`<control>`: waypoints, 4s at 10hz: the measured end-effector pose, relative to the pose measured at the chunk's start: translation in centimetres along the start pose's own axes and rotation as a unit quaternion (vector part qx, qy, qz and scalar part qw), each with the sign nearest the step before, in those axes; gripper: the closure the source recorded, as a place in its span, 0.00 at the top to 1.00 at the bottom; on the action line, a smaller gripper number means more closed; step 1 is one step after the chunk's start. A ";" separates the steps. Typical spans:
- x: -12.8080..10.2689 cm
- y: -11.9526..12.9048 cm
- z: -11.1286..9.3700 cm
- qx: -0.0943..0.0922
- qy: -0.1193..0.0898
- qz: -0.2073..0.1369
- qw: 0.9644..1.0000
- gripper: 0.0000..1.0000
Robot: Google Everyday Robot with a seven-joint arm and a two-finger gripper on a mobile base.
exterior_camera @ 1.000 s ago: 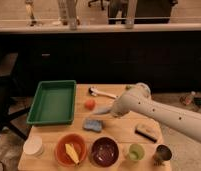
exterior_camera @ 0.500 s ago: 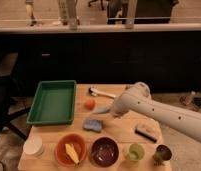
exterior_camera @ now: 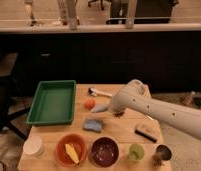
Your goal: Place towel in tray
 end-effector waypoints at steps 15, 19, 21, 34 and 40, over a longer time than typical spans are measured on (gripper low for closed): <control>-15.8 -4.4 4.8 -0.058 -0.062 -0.245 0.966 0.00; -19.5 -2.9 6.2 -0.076 -0.078 -0.281 0.954 0.00; -20.8 -1.8 8.2 -0.091 -0.081 -0.289 0.950 0.00; -22.4 -0.5 11.4 -0.112 -0.092 -0.284 0.948 0.00; -25.1 -0.2 11.8 -0.118 -0.113 -0.315 0.935 0.00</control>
